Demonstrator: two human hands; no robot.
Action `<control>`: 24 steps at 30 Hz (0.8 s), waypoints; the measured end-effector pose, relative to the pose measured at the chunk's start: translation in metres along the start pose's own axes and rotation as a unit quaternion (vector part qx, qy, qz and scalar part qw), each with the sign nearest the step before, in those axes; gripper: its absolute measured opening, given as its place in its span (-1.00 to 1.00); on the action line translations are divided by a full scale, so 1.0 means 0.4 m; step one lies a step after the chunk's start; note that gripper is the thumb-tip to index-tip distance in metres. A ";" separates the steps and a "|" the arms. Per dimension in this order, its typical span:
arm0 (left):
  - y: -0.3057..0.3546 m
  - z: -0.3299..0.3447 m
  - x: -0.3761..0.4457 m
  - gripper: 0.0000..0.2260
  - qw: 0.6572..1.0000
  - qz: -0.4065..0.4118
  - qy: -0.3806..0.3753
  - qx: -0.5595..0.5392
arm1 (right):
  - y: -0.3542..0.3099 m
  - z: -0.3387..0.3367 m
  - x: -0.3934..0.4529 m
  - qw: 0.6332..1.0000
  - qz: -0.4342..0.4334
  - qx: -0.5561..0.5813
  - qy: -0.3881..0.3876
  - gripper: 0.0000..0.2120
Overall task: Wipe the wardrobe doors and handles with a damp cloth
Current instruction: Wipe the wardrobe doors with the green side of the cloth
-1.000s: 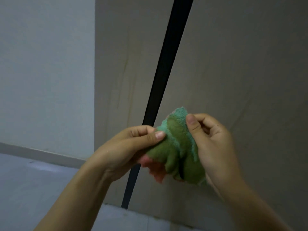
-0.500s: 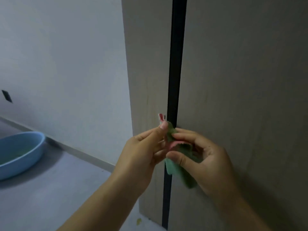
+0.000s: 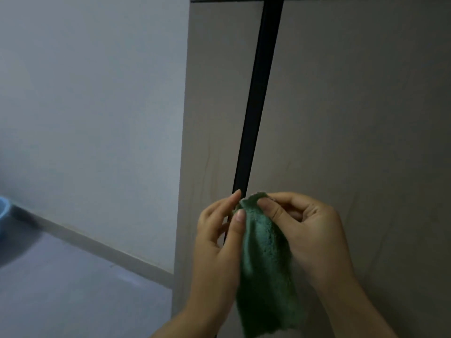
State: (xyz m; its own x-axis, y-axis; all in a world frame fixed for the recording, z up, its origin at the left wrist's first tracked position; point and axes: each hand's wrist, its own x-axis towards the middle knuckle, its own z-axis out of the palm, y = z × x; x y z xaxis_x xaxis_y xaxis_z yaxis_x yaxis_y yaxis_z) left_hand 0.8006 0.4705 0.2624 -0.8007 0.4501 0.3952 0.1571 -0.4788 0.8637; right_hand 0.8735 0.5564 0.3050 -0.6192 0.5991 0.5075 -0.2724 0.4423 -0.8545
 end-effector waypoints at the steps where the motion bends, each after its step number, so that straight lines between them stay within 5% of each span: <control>1: -0.010 0.002 0.006 -0.74 0.999 0.031 0.010 0.010 | -0.012 0.007 0.009 1.000 -0.004 -0.009 0.008 -0.81; 7: -0.024 0.010 0.072 -0.72 0.960 0.216 0.136 0.119 | -0.085 0.082 0.105 0.990 -0.076 -0.116 0.013 -0.87; 13: -0.045 0.027 0.217 -0.60 0.844 0.357 0.230 0.326 | -0.126 0.140 0.234 0.949 -0.139 -0.267 0.093 -0.93; 19: -0.057 0.088 0.304 -0.47 0.861 0.289 0.179 0.378 | -0.153 0.144 0.302 0.847 -0.189 -0.473 0.151 -0.82; 24: -0.061 0.112 0.339 -0.49 0.861 0.296 0.179 0.373 | -0.141 0.095 0.315 0.783 -0.281 -0.529 0.165 -0.86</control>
State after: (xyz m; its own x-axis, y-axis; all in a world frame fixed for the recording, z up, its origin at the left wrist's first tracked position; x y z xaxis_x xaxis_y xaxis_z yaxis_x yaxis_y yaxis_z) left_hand 0.7141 0.5768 0.3089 -0.5589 -0.0322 0.8286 0.8192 0.1335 0.5577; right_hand 0.7828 0.5815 0.4127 -0.3490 0.1738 0.9209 0.4379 0.8990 -0.0038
